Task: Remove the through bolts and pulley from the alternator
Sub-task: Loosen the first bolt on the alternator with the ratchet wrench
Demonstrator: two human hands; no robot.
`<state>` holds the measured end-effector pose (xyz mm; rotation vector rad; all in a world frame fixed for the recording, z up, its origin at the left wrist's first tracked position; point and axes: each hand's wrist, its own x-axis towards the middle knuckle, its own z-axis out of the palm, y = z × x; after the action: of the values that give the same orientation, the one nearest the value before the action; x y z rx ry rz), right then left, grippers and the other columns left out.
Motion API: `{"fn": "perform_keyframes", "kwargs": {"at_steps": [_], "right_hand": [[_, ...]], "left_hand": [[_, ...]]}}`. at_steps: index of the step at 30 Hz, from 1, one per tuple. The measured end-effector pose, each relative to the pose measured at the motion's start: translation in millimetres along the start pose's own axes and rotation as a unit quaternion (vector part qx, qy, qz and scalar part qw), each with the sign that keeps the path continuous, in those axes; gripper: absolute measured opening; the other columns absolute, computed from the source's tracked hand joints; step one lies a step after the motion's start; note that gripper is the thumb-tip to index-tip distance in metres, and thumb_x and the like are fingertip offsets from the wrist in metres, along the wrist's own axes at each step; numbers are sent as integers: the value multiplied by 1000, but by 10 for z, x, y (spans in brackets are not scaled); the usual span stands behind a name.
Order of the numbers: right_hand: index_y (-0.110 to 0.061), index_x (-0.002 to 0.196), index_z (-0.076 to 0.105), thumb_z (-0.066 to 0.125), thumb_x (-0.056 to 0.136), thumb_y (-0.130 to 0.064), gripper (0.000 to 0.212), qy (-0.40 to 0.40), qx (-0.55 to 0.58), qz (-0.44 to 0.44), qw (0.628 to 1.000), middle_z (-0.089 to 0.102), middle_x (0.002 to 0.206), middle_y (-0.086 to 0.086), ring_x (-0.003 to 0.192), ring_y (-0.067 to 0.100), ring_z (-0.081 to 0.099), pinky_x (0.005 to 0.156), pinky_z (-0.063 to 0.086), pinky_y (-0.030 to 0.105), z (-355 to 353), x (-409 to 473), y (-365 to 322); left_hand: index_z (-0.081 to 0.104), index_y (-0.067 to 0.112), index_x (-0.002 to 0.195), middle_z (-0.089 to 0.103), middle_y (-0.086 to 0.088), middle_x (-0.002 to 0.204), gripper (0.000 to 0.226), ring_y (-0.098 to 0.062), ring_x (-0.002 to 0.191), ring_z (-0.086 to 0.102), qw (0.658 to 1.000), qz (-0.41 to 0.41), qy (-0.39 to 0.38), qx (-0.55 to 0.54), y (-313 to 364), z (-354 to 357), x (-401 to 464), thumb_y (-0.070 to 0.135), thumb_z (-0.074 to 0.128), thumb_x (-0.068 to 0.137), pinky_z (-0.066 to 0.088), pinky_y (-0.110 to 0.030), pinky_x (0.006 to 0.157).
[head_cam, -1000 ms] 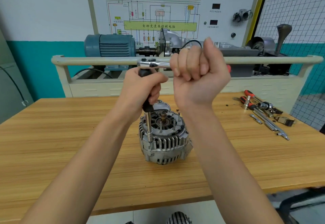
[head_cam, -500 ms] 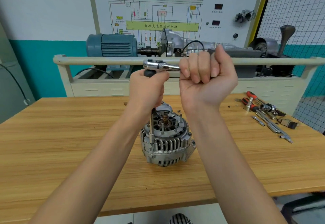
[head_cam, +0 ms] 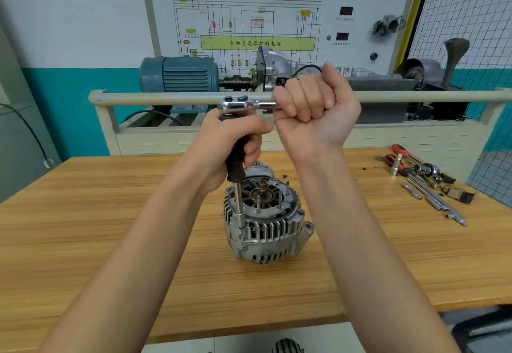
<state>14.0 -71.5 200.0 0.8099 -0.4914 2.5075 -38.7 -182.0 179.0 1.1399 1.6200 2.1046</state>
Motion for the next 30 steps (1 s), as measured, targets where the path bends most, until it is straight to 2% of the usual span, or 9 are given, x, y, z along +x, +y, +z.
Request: {"fn": "perform_keyframes", "kwargs": {"at_steps": [3, 7, 12, 15, 17, 22, 25, 27, 30], "right_hand": [[-15, 35, 31, 42, 82, -13, 48, 35, 89, 52, 994, 24, 30, -3, 26, 12, 25, 37, 21, 21, -90, 119, -53], [-16, 35, 32, 42, 81, -13, 47, 57, 81, 1, 995, 23, 31, -4, 27, 11, 23, 36, 22, 20, -68, 50, -47], [-20, 37, 32, 40, 88, -8, 53, -39, -117, -153, 980, 26, 34, -6, 34, 10, 20, 42, 21, 24, 83, -228, 73], [-19, 45, 27, 38, 85, 2, 46, -81, -226, -275, 931, 27, 37, -3, 36, 9, 24, 44, 18, 30, 155, -356, 240], [-17, 47, 26, 38, 84, 3, 44, -88, -243, -291, 921, 25, 37, -1, 37, 8, 25, 44, 18, 30, 161, -366, 265], [-19, 36, 34, 42, 86, -9, 51, -50, -107, -98, 988, 26, 33, -6, 33, 9, 20, 41, 22, 22, 70, -133, -17], [-15, 35, 33, 42, 83, -14, 49, 16, 43, 39, 998, 25, 31, -3, 35, 9, 13, 39, 23, 20, -33, 53, -85], [-14, 36, 31, 42, 83, -13, 48, 44, 117, 77, 989, 24, 30, -2, 37, 8, 10, 36, 24, 20, -108, 138, -84], [-15, 36, 31, 42, 82, -13, 47, 56, 125, 64, 989, 24, 30, -2, 29, 11, 18, 35, 24, 20, -136, 156, -61]], "left_hand": [[39, 20, 42, 28, 5, 36, 39, -9, 30, 21, 997, -27, -70, -29, -1, 15, 2, 11, 60, 74, 19, -15, 36], [32, 22, 45, 24, 6, 38, 49, -8, 31, 15, 1000, -23, 14, -14, -51, 90, 41, 2, 56, 83, 15, -12, 37], [30, 19, 54, 25, 7, 40, 44, -9, 34, 16, 986, 11, 162, 34, -106, 226, 83, -6, 51, 83, 16, -14, 39], [32, 18, 53, 26, 6, 41, 41, -9, 34, 18, 982, 31, 178, 45, -125, 259, 87, -8, 49, 81, 17, -14, 38], [35, 21, 48, 27, 8, 39, 46, -8, 33, 19, 987, 32, 153, 45, -134, 230, 73, -8, 50, 80, 18, -13, 38], [45, 17, 49, 36, 1, 42, 37, -14, 35, 27, 1000, 5, -26, 8, -69, -2, 54, 4, 64, 77, 27, -19, 39], [47, 14, 50, 39, -1, 40, 28, -13, 32, 31, 986, -31, -158, -36, -41, -82, 54, 16, 66, 70, 31, -16, 38], [44, 15, 46, 33, 3, 35, 33, -7, 28, 27, 980, -51, -181, -70, -49, -67, 52, 16, 64, 72, 26, -11, 35], [39, 18, 43, 27, 7, 33, 41, -4, 26, 20, 987, -55, -134, -73, -63, -43, 55, 11, 57, 79, 19, -9, 34]]}}
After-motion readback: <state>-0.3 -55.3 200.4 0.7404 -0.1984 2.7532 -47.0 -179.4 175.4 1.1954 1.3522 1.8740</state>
